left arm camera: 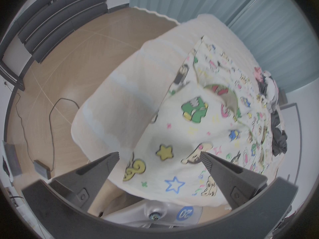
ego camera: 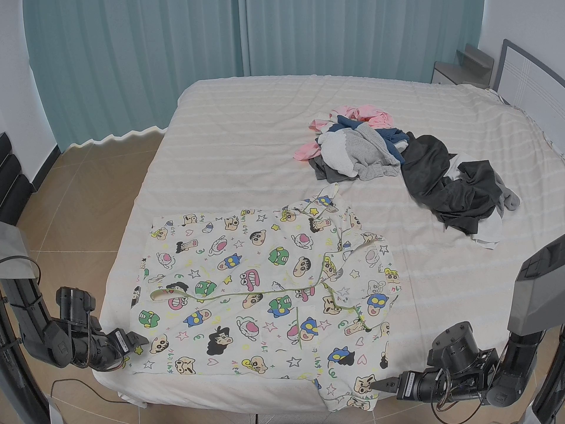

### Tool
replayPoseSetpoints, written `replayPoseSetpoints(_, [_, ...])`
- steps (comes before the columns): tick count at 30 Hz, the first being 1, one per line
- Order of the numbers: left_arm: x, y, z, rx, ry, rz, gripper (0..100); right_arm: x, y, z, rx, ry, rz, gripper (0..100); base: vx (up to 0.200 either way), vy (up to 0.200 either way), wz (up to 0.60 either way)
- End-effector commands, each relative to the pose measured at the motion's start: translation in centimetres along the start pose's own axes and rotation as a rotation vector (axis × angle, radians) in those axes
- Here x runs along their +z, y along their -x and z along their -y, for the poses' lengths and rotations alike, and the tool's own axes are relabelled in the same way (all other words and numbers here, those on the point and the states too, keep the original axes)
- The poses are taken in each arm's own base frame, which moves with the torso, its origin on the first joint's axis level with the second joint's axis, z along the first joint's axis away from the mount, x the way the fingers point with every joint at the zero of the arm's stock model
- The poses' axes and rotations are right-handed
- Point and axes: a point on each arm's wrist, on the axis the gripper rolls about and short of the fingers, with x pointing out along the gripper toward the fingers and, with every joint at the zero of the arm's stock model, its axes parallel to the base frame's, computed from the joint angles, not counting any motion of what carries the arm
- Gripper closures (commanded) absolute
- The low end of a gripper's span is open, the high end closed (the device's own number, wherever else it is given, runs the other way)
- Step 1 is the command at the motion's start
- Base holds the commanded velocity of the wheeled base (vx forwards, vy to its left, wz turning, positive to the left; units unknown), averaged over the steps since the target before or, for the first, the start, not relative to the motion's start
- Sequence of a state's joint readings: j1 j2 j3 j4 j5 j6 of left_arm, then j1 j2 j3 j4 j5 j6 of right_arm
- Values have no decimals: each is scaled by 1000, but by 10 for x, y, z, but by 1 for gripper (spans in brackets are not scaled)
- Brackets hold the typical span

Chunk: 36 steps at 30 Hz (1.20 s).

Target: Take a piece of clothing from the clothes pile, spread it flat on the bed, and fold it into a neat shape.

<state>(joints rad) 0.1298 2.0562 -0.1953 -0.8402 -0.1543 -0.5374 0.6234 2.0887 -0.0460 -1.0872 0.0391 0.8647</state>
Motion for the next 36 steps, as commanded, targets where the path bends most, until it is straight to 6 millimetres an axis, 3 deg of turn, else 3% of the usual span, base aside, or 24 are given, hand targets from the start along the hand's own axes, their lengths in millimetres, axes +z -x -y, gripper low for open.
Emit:
replayPoseSetpoints(1, [13,20,4,-66,43,126,0,14,15,-7,96,-20,111,0,0,0,0])
replayPoseSetpoints(6, [28,40,14,-143,60,235,0,34,25,-20,188,-31,223,0,0,0,0])
replayPoseSetpoints(12, [54,62,34,-300,197,342,0,67,29,-53,286,-18,318,0,0,0,0])
replayPoseSetpoints(17, [58,64,38,-320,203,356,0,118,20,-93,307,-39,360,0,200,0,0])
replayPoseSetpoints(20, [58,65,38,-324,202,361,0,159,8,-118,305,-63,384,0,200,0,0])
replayPoseSetpoints(21, [58,65,38,-324,202,361,0,159,8,-118,305,-63,384,0,200,0,0])
replayPoseSetpoints(23, [58,64,38,-324,202,356,0,189,-12,-130,310,-111,405,0,200,0,0])
replayPoseSetpoints(25, [57,64,38,-338,197,345,0,203,-26,-139,323,-150,407,0,200,0,0])
replayPoseSetpoints(33, [57,68,38,-359,208,354,0,234,-91,-163,290,-295,325,0,50,0,0])
replayPoseSetpoints(36, [59,74,38,-379,242,378,0,236,-112,-170,242,-366,266,0,0,0,0])
